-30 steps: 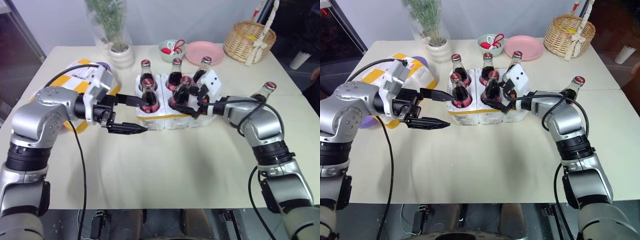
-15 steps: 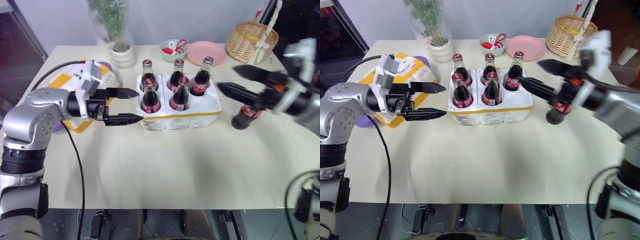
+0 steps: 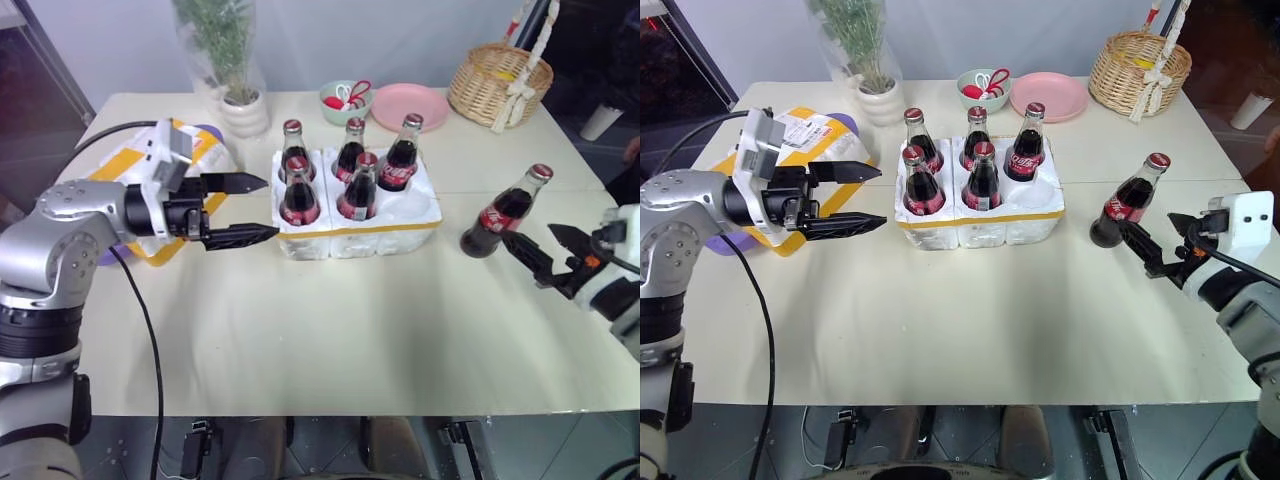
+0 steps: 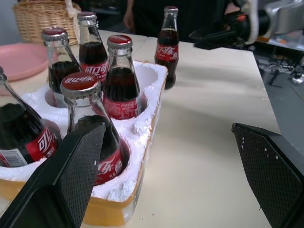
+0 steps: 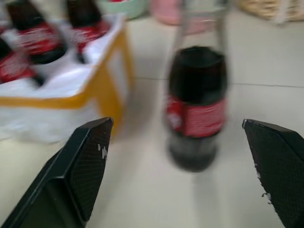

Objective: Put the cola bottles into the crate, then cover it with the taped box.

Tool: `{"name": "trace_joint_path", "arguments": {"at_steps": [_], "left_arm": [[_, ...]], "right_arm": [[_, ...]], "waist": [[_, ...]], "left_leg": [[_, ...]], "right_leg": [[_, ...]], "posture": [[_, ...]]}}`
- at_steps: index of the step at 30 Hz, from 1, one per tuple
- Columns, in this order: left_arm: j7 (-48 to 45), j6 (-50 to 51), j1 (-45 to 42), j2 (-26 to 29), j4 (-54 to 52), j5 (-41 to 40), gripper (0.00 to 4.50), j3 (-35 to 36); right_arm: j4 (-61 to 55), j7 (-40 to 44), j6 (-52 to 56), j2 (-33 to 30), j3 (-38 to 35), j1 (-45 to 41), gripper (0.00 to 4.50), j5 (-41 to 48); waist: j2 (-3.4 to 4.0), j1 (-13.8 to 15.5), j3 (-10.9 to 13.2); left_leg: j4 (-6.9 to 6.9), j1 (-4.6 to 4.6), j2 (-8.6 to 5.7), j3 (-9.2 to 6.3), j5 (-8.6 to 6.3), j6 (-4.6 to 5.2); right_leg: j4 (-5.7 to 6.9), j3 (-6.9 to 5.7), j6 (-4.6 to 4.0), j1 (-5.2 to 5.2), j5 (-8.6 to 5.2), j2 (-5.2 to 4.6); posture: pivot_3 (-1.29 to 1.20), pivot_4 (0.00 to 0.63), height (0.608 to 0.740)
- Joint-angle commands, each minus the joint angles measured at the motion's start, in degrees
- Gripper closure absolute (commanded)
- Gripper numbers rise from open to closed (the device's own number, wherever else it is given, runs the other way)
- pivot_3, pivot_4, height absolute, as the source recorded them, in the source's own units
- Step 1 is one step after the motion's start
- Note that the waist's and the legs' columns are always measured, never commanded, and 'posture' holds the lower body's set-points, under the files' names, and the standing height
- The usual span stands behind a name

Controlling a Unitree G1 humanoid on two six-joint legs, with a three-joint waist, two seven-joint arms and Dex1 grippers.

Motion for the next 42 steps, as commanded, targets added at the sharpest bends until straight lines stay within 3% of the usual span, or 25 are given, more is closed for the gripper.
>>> {"name": "trace_joint_path", "arguments": {"at_steps": [1, 17, 19, 22, 30, 34, 42], "left_arm": [[-0.26, -1.04, -1.52, -0.02, -0.92, -0.39, 0.0, 0.35], [-0.04, -1.71, -2.56, -1.21, -0.23, 0.29, 0.0, -0.45], [-0.09, -1.67, -2.83, -1.2, -0.06, 0.32, 0.0, -0.54], [-0.08, -1.58, -3.18, -1.09, 0.26, 0.37, 0.0, -0.49], [1.31, -1.01, -2.41, -0.68, 0.08, 0.12, 0.0, 0.65], [1.62, -1.19, -2.0, -0.36, 0.18, 0.07, 0.0, 0.86], [2.56, -1.52, -1.35, -0.37, -0.11, 0.12, 0.0, 1.4]], "right_arm": [[3.75, -0.75, -4.7, -0.39, 2.69, -2.76, 0.02, -3.54], [25.04, 3.47, -16.32, 1.33, 14.51, -13.82, 0.02, -11.85], [26.24, 4.07, -17.4, 1.74, 14.42, -14.81, 0.54, -11.6], [23.88, 5.37, -16.69, 1.21, 13.68, -15.69, 1.73, -9.7], [16.89, 7.73, -10.44, -1.18, 5.19, -25.32, 1.7, 7.47], [16.22, 6.13, -5.32, -1.51, 5.27, -32.39, 1.7, 15.44], [18.97, 8.63, -8.03, -2.95, 21.04, -33.91, 1.7, 3.18]], "waist": [[0.0, 0.0, 0.0], [0.01, -0.18, 0.01], [0.01, -0.08, 0.01], [0.03, -0.1, 0.02], [0.42, -0.38, 0.25], [0.45, -0.32, 0.27], [0.41, -0.14, 0.26]], "left_leg": [[0.0, 0.0, 0.0, 0.0, 0.0, 0.0], [-0.01, -0.01, 0.0, 0.0, 0.01, -0.01], [-0.01, -0.01, 0.0, 0.0, 0.01, -0.02], [-0.01, -0.02, 0.0, 0.0, 0.01, -0.02], [-0.04, -0.06, 0.0, 0.02, 0.01, -0.02], [-0.07, -0.06, 0.02, 0.0, 0.01, -0.02], [-0.02, -0.06, 0.01, 0.01, 0.01, -0.02]], "right_leg": [[-0.01, 0.0, 0.0, 0.0, 0.0, 0.0], [-0.03, 0.0, 0.0, -0.01, 0.0, 0.01], [-0.03, 0.0, 0.0, -0.01, 0.0, 0.0], [-0.04, 0.0, -0.01, -0.01, 0.0, 0.01], [-0.02, 0.03, 0.0, -0.12, 0.01, 0.01], [-0.04, 0.03, -0.01, -0.12, 0.01, 0.03], [-0.03, 0.03, 0.0, -0.11, 0.01, 0.02]], "posture": [[0.0, 0.15, 0.737], [0.0, 0.15, 0.737], [0.0, 0.15, 0.737], [0.0, 0.15, 0.737], [0.0, 0.15, 0.737], [0.0, 0.15, 0.737], [0.0, 0.15, 0.737]]}}
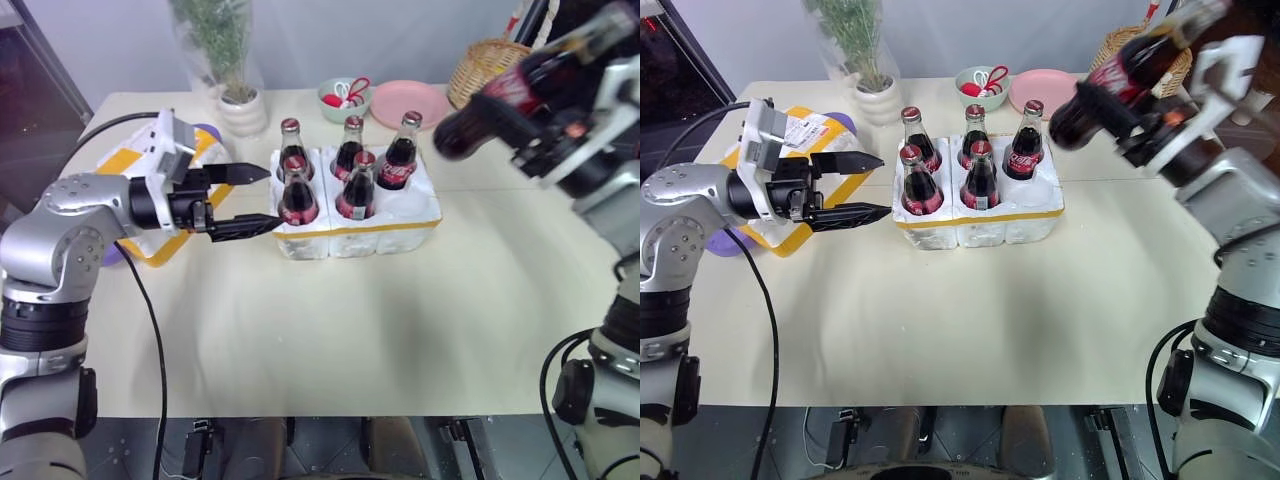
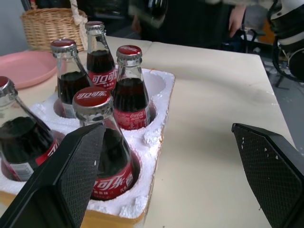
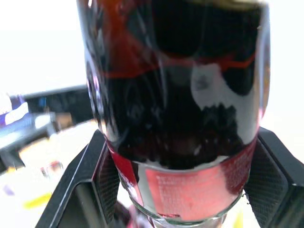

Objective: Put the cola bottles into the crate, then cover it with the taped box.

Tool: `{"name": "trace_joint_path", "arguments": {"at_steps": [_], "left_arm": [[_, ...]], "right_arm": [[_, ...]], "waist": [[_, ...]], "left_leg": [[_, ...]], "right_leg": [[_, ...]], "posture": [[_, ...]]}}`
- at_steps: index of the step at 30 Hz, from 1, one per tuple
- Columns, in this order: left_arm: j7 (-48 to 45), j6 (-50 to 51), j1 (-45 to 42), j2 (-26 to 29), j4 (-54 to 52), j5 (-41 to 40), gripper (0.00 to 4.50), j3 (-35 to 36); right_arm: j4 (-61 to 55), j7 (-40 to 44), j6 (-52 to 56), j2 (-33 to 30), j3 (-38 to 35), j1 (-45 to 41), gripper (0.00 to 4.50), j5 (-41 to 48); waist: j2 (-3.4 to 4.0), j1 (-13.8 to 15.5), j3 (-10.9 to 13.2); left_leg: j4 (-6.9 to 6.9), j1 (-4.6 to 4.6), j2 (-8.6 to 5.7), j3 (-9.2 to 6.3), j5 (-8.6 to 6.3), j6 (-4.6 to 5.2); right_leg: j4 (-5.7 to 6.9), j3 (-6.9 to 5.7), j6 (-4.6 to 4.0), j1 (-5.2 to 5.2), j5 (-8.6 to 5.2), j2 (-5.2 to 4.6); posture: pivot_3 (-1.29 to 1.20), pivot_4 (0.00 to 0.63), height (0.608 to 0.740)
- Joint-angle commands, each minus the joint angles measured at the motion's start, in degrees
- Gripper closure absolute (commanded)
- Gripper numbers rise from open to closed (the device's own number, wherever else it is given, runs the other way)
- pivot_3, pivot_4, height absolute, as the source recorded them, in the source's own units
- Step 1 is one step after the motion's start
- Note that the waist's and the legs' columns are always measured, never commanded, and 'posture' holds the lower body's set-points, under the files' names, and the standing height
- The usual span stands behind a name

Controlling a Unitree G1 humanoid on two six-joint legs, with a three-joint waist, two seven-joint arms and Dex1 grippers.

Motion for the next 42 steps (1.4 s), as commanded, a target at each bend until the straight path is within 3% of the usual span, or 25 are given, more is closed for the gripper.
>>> {"name": "trace_joint_path", "arguments": {"at_steps": [1, 9, 23, 25, 27, 35, 39, 42], "left_arm": [[0.52, -0.62, 0.4, 0.78, -1.1, -0.32, 0.0, 1.98], [1.48, -0.99, 1.17, 1.19, -1.46, -0.37, 0.0, 2.79], [2.16, -1.41, 2.37, 1.66, -2.51, -0.27, 0.0, 3.4], [2.22, -1.87, 3.04, 2.02, -2.89, 0.26, 0.0, 3.34], [2.47, -2.24, 3.77, 2.35, -3.29, 0.65, 0.0, 3.39], [7.42, -5.19, 11.69, 8.06, -7.91, 6.07, 0.0, 8.89], [9.91, -6.85, 19.86, 11.56, -12.84, 8.79, 0.0, 17.88], [12.04, -11.34, 27.45, 14.08, -14.27, 16.61, 0.0, 22.43]], "right_arm": [[0.33, 3.36, -4.78, -2.26, 5.05, 0.46, 1.7, -7.18], [2.19, 9.62, -8.93, -2.05, 14.4, 1.63, 1.7, -15.75], [9.36, 13.36, -9.19, 0.14, 17.8, -0.68, 1.7, -22.4], [10.8, 13.58, -7.72, 0.32, 17.42, -1.33, 0.65, -22.3], [11.49, 14.07, -6.86, 0.35, 17.04, -1.9, 0.04, -22.1], [6.33, 22.25, -1.64, -6.9, 13.18, -4.14, 0.04, -16.68], [4.1, 26.66, 3.87, -12.66, 6.35, -5.3, 0.04, -9.8], [4.67, 30.18, 5.26, -17.12, 2.37, -4.91, 0.04, -6.9]], "waist": [[0.0, 0.06, 0.0], [-0.14, -0.07, -0.07], [-0.11, -0.09, -0.03], [-0.11, -0.1, -0.03], [-0.11, -0.1, -0.03], [-0.11, 0.06, -0.03], [-0.07, -0.07, 0.0], [-0.07, 0.08, 0.0]], "left_leg": [[-0.01, -0.02, 0.0, 0.0, 0.0, 0.0], [0.02, 0.01, 0.0, 0.0, 0.01, -0.01], [-0.01, -0.08, 0.0, 0.0, 0.02, -0.03], [-0.01, -0.07, 0.0, 0.0, 0.02, -0.03], [0.0, -0.06, 0.01, 0.0, 0.02, -0.04], [-0.02, -0.06, 0.0, 0.0, 0.02, -0.03], [-0.09, -0.06, 0.02, 0.01, 0.01, -0.03], [-0.12, -0.06, 0.05, 0.02, 0.01, -0.02]], "right_leg": [[-0.01, 0.0, 0.0, -0.02, 0.0, 0.0], [0.0, 0.0, 0.0, 0.01, 0.0, 0.0], [-0.02, 0.0, -0.01, -0.1, 0.01, 0.01], [-0.01, 0.0, -0.01, -0.1, 0.01, 0.01], [-0.01, 0.0, -0.01, -0.08, 0.01, 0.01], [-0.04, 0.0, -0.01, -0.08, 0.01, 0.0], [-0.06, 0.02, -0.02, -0.11, 0.01, 0.0], [-0.11, 0.02, -0.02, -0.1, 0.01, 0.02]], "posture": [[0.0, 0.15, 0.737], [0.0, 0.15, 0.737], [0.0, 0.15, 0.737], [0.0, 0.15, 0.737], [0.0, 0.15, 0.737], [0.0, 0.15, 0.737], [0.0, 0.15, 0.737], [0.0, 0.15, 0.737]]}}
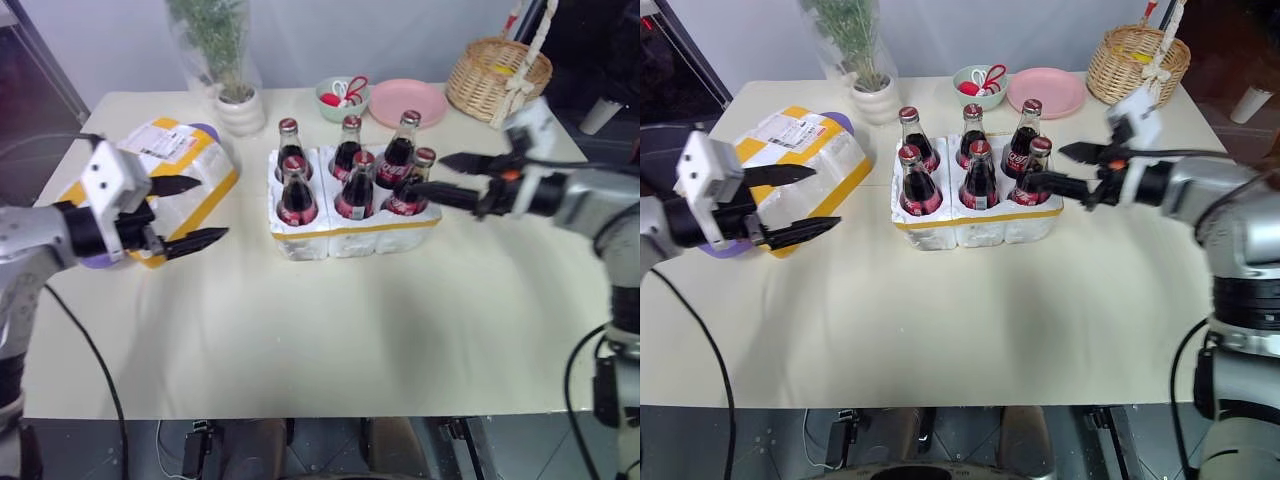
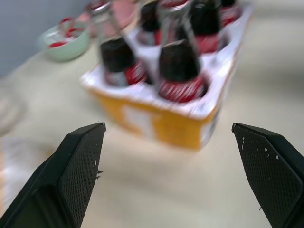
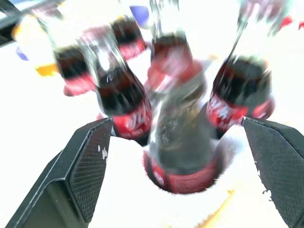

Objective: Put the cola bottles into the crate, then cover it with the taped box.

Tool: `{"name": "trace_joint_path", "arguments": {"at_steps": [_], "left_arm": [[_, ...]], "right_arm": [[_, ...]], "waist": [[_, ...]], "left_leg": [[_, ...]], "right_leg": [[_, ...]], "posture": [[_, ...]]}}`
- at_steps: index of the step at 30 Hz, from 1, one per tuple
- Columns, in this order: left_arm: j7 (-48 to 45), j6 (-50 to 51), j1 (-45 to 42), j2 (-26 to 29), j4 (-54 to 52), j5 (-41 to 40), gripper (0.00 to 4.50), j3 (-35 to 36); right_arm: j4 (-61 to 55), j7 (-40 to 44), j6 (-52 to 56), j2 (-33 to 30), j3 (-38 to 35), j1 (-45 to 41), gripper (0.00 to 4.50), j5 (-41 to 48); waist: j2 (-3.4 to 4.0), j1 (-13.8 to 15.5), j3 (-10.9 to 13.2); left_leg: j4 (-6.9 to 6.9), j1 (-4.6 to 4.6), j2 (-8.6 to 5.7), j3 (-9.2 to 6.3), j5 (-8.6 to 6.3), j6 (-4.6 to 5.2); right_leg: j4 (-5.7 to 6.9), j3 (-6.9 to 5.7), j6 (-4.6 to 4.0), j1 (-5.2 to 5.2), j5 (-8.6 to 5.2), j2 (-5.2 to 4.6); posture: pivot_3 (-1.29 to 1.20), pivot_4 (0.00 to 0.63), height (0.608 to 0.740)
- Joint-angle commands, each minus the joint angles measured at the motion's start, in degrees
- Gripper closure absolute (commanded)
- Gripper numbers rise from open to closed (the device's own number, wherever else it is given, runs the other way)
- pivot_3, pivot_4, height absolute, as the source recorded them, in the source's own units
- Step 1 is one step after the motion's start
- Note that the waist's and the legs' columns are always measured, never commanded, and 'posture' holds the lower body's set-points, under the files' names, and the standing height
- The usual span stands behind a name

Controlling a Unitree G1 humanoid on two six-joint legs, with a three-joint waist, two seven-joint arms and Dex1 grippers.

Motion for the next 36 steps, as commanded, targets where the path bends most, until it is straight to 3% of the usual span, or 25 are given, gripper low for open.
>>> {"name": "trace_joint_path", "arguments": {"at_steps": [1, 4, 7, 13, 22, 36], "left_arm": [[3.4, -7.24, 7.98, 3.1, -2.45, 11.62, 0.0, 6.66], [9.15, -16.01, 19.73, 3.7, -1.73, 26.88, 0.0, 8.9], [17.56, -18.74, 25.86, 0.22, -0.98, 35.56, 0.0, 8.35], [32.87, -22.49, 26.89, -3.71, 4.85, 51.62, 0.0, 0.99], [43.34, -21.45, 16.81, -10.94, 17.02, 60.35, 0.0, -12.18], [53.14, -21.74, 5.31, -12.69, 35.0, 62.11, 0.0, -16.9]], "right_arm": [[-1.61, 4.79, 1.44, -4.91, -6.31, -0.12, 0.04, 4.46], [-1.78, 9.59, 1.27, -9.48, -9.31, 2.45, 0.04, 6.02], [-1.54, 11.49, -0.13, -11.62, -9.88, 4.77, 0.04, 5.55], [-1.87, 11.33, -0.29, -10.86, -9.64, 5.11, 0.04, 6.22], [-5.73, 15.6, 0.19, -14.3, -11.37, 6.99, 0.04, 9.04], [-6.95, 16.91, 1.47, -19.59, -15.9, 9.01, 0.04, 11.35]], "waist": [[0.0, 0.11, 0.0], [0.03, 0.1, 0.0], [0.02, 0.26, -0.01], [0.0, 0.5, -0.01], [0.01, 0.4, -0.03], [0.01, 0.46, -0.04]], "left_leg": [[0.0, 0.02, 0.0, 0.02, 0.0, 0.0], [-0.01, 0.03, 0.0, 0.09, -0.01, 0.0], [-0.1, 0.05, 0.04, 0.17, -0.01, 0.01], [-0.06, 0.07, 0.05, 0.2, -0.02, 0.01], [-0.04, 0.04, 0.02, 0.2, -0.02, 0.01], [0.02, 0.04, 0.01, 0.2, -0.01, 0.0]], "right_leg": [[-0.01, 0.0, 0.0, 0.03, 0.0, -0.01], [-0.04, 0.01, -0.01, 0.04, 0.01, -0.02], [-0.08, 0.07, -0.04, 0.03, 0.02, -0.02], [-0.05, 0.06, -0.07, 0.05, 0.05, -0.02], [0.02, 0.06, -0.06, -0.02, 0.06, -0.04], [0.08, 0.06, -0.05, -0.03, 0.06, -0.06]], "posture": [[0.0, 0.15, 0.737], [0.0, 0.15, 0.737], [0.0, 0.15, 0.737], [0.0, 0.15, 0.737], [0.0, 0.15, 0.737], [0.0, 0.15, 0.737]]}}
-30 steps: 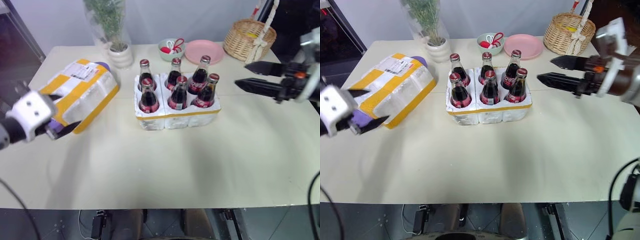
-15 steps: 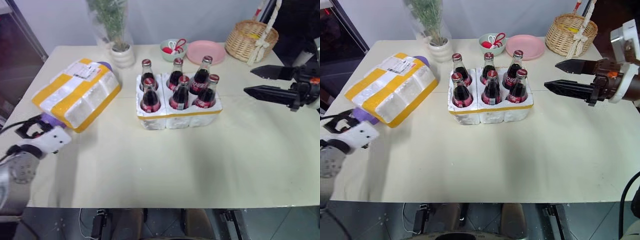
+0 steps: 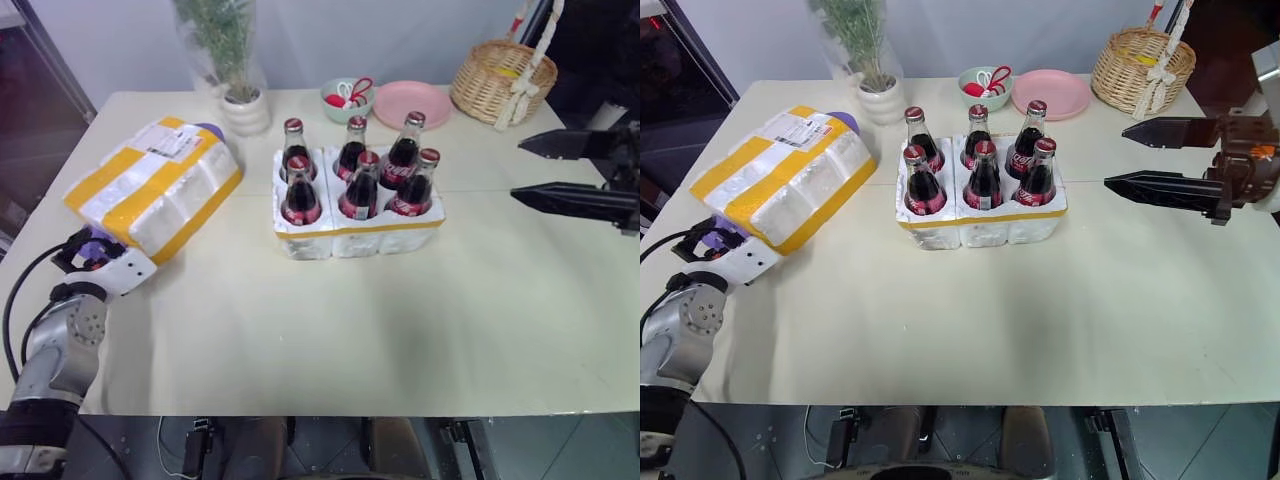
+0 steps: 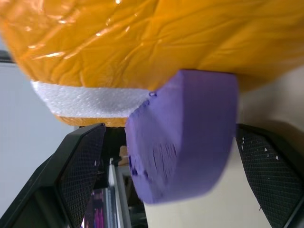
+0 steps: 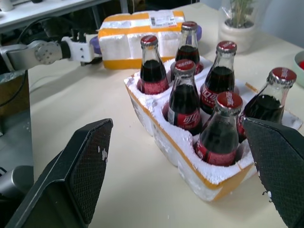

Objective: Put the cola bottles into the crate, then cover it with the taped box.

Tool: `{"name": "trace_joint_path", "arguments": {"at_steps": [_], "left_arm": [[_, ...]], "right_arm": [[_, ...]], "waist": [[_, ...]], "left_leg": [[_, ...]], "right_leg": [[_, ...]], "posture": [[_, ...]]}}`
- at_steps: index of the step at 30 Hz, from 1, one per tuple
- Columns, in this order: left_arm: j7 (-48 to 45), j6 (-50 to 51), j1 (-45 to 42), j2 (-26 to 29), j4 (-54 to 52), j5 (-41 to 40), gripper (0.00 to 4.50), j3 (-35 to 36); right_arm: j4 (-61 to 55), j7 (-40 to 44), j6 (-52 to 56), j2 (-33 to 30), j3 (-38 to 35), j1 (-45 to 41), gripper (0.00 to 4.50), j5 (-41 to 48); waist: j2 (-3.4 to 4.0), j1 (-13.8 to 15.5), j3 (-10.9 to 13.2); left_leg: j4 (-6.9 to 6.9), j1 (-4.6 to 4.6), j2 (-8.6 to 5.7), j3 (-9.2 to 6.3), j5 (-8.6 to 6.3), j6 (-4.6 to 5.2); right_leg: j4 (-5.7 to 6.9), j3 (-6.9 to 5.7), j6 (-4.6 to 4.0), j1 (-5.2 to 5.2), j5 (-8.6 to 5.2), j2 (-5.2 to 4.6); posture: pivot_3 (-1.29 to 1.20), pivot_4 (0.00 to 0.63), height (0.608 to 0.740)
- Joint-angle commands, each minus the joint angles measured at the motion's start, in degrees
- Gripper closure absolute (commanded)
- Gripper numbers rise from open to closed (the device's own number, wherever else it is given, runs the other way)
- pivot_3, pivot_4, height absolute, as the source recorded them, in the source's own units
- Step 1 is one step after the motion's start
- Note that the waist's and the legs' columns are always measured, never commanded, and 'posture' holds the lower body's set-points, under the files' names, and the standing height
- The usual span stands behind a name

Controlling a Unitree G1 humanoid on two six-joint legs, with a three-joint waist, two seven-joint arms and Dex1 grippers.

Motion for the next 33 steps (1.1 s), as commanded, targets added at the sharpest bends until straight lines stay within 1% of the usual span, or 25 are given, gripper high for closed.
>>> {"name": "trace_joint_path", "arguments": {"at_steps": [1, 3, 4, 6, 7, 9, 10, 13, 14, 16, 18, 20, 21, 23, 26, 29, 33], "left_arm": [[1.96, -0.51, -2.61, 0.03, 4.76, -0.62, 0.26, -0.19], [2.04, -1.33, -3.4, 0.06, 6.19, -0.88, 0.9, -0.7], [2.38, -1.61, -3.91, 0.23, 6.82, -0.78, 1.33, -0.86], [2.87, -1.79, -4.64, 0.91, 7.61, -0.92, 2.28, -0.76], [3.03, -1.86, -4.84, 1.17, 7.91, -1.03, 2.89, -0.74], [3.61, -2.15, -5.28, 2.25, 8.4, -1.04, 3.8, -0.49], [3.79, -2.55, -5.7, 2.99, 8.54, -1.19, 3.95, -0.29], [3.97, -4.97, -7.81, 5.59, 8.15, -2.25, 3.95, 0.89], [3.46, -7.46, -9.62, 7.31, 7.89, -3.0, 3.95, 1.34], [0.46, -13.88, -14.55, 9.82, 7.75, -7.35, 3.95, 2.6], [-1.51, -17.91, -17.82, 11.32, 8.29, -10.0, 3.95, 2.68], [-4.12, -23.01, -22.77, 13.34, 8.74, -11.62, 3.95, 1.77], [-6.01, -24.7, -25.57, 13.52, 8.8, -13.48, 3.95, 1.64], [-10.83, -26.63, -30.2, 12.82, 8.2, -17.71, 3.95, 1.12], [-20.27, -26.75, -35.29, 11.3, 4.58, -21.43, 3.95, -2.45], [-24.61, -25.19, -39.73, 8.63, 0.55, -20.39, 3.95, -6.34], [-25.93, -23.67, -44.33, 5.89, -1.83, -12.4, 3.95, -12.12]], "right_arm": [[-1.37, -0.11, 0.08, -2.08, -3.64, -0.17, 0.01, 1.44], [-1.54, -0.39, 0.49, -2.27, -4.27, 0.0, 0.0, 2.01], [-1.68, -0.62, 0.78, -2.28, -4.69, 0.13, 0.0, 2.32], [-1.95, -0.93, 0.79, -2.39, -5.31, 0.82, 0.0, 2.17], [-2.05, -1.05, 0.7, -2.43, -5.52, 1.12, 0.0, 2.09], [-2.06, -1.5, 0.06, -2.24, -6.23, 2.24, 0.0, 1.36], [-1.71, -1.67, 0.15, -2.24, -6.61, 3.05, 0.0, 1.08], [-0.32, -1.78, 1.96, -2.51, -7.64, 4.78, 0.0, 1.82], [-0.27, -1.38, 1.77, -2.43, -8.3, 5.83, 0.0, 1.62], [-0.47, -1.81, -0.6, -2.0, -8.78, 7.75, 0.0, -0.61], [-0.33, -2.51, -1.93, -1.75, -8.62, 8.63, 0.0, -1.72], [-0.28, -2.62, -2.24, -1.33, -8.57, 9.54, 0.0, -1.86], [-0.4, -2.57, -2.53, -1.05, -8.6, 10.1, 0.0, -2.01], [-0.67, -2.59, -3.06, -0.68, -8.65, 11.13, 0.0, -2.24], [-1.4, -3.44, -3.77, -0.05, -8.4, 12.3, 0.0, -2.53], [-2.07, -4.59, -3.66, 0.83, -8.32, 12.74, 0.0, -2.2], [-2.76, -5.14, -3.95, 1.93, -8.54, 13.68, 0.0, -2.02]], "waist": [[0.0, 0.0, 0.0], [-0.01, -0.08, -0.01], [-0.02, -0.16, -0.02], [-0.02, -0.03, -0.02], [-0.02, 0.1, -0.02], [-0.01, 0.14, -0.02], [-0.01, 0.07, -0.02], [-0.04, 0.07, -0.02], [-0.09, 0.16, 0.0], [-0.15, 0.35, 0.0], [-0.16, 0.63, 0.0], [-0.15, 0.64, -0.01], [-0.15, 0.63, -0.01], [-0.15, 0.59, -0.01], [-0.15, 0.42, -0.01], [-0.15, 0.01, -0.01], [-0.17, -0.24, 0.0]], "left_leg": [[0.0, 0.0, 0.0, 0.0, 0.0, 0.0], [0.0, 0.0, 0.0, 0.0, 0.0, 0.0], [0.01, 0.0, 0.0, 0.0, 0.0, 0.0], [0.01, 0.0, 0.0, 0.0, 0.0, 0.0], [0.01, 0.01, 0.0, 0.0, 0.0, 0.0], [0.03, 0.01, 0.0, 0.0, 0.0, -0.01], [0.02, 0.01, 0.0, 0.0, 0.0, -0.01], [0.02, 0.0, -0.01, 0.0, 0.0, -0.01], [0.02, 0.0, -0.01, -0.01, 0.0, -0.01], [0.04, -0.04, 0.0, -0.05, 0.01, -0.01], [0.1, -0.07, 0.0, -0.05, 0.01, -0.02], [0.1, -0.07, -0.04, 0.01, 0.01, -0.03], [0.09, -0.06, -0.04, 0.01, 0.01, -0.03], [0.07, -0.06, -0.03, 0.01, 0.01, -0.03], [0.1, -0.06, -0.04, 0.02, 0.02, -0.03], [0.12, -0.05, -0.04, 0.02, 0.02, -0.03], [0.14, -0.06, -0.03, 0.01, 0.02, -0.02]], "right_leg": [[0.01, 0.0, 0.0, -0.02, 0.0, 0.01], [0.02, 0.0, 0.0, -0.01, 0.0, 0.0], [0.01, 0.0, 0.0, -0.01, 0.0, 0.01], [0.02, 0.0, 0.0, -0.01, 0.0, 0.0], [0.03, 0.0, 0.0, -0.01, 0.0, 0.0], [0.03, 0.0, 0.0, 0.01, 0.0, 0.0], [0.02, 0.0, 0.0, 0.01, 0.0, -0.01], [0.02, 0.0, 0.0, 0.0, 0.0, -0.01], [0.03, 0.0, 0.0, 0.0, 0.0, -0.01], [0.03, -0.03, 0.0, -0.01, 0.0, 0.01], [0.03, -0.04, 0.0, -0.01, 0.01, 0.0], [0.0, -0.02, 0.01, -0.01, 0.01, -0.05], [0.0, -0.02, 0.01, -0.01, 0.01, -0.05], [0.0, -0.02, 0.01, -0.01, 0.01, -0.03], [0.01, -0.02, 0.02, 0.01, 0.01, -0.03], [0.01, -0.02, 0.03, 0.06, 0.01, -0.03], [0.02, -0.02, 0.03, 0.06, 0.02, 0.0]], "posture": [[0.0, 0.15, 0.737], [0.0, 0.15, 0.737], [0.0, 0.15, 0.737], [0.0, 0.15, 0.737], [0.0, 0.15, 0.737], [0.0, 0.15, 0.737], [0.0, 0.15, 0.737], [0.0, 0.15, 0.737], [0.0, 0.15, 0.737], [0.0, 0.15, 0.737], [0.0, 0.15, 0.737], [0.0, 0.15, 0.737], [0.0, 0.15, 0.737], [0.0, 0.15, 0.737], [0.0, 0.15, 0.737], [0.0, 0.15, 0.737], [0.0, 0.15, 0.737]]}}
